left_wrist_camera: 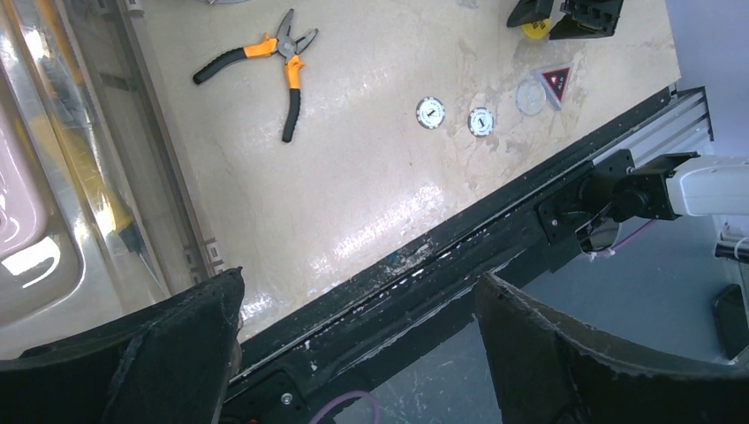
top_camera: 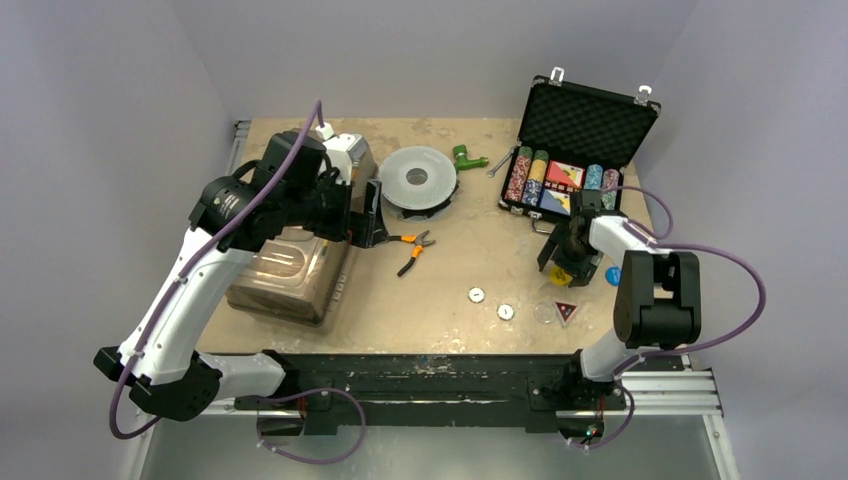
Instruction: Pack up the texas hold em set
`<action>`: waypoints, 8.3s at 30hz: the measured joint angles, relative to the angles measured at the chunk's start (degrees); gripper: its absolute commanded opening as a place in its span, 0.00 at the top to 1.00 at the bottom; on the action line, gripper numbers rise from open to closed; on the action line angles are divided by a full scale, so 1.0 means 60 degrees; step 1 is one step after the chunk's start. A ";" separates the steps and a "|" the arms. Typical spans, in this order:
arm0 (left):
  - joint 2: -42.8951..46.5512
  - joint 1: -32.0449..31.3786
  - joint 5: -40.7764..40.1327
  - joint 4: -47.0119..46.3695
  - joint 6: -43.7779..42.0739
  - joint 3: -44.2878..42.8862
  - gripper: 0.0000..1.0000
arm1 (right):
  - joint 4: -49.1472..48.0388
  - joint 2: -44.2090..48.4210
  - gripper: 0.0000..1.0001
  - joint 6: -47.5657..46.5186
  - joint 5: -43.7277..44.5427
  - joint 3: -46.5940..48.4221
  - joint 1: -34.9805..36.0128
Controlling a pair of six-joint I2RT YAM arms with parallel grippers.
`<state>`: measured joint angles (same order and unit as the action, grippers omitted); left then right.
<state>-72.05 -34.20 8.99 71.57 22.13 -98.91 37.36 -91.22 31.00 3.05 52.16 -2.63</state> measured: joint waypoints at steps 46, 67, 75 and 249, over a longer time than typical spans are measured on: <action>0.0055 0.0000 -0.0004 0.0095 -0.0025 -0.0044 0.00 | 0.0211 -0.0557 0.42 -0.0244 0.0510 0.0375 0.0062; 0.0051 0.0000 0.0018 0.0098 -0.0036 -0.0211 0.00 | 0.0189 -0.0510 0.66 -0.0608 0.0386 0.0412 0.0058; 0.0051 0.0000 0.0036 0.0098 -0.0033 -0.0211 0.00 | 0.0310 -0.0463 0.67 -0.0594 0.0375 0.1173 0.0058; -0.0189 -0.0146 0.1322 0.0087 -0.0036 0.0146 0.00 | -0.1814 -0.0670 0.61 -0.0208 0.1322 0.0346 -0.3563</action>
<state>-73.19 -35.07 16.93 72.10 21.91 -98.04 26.48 -95.24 29.76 10.98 54.24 -24.01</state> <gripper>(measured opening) 0.998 0.474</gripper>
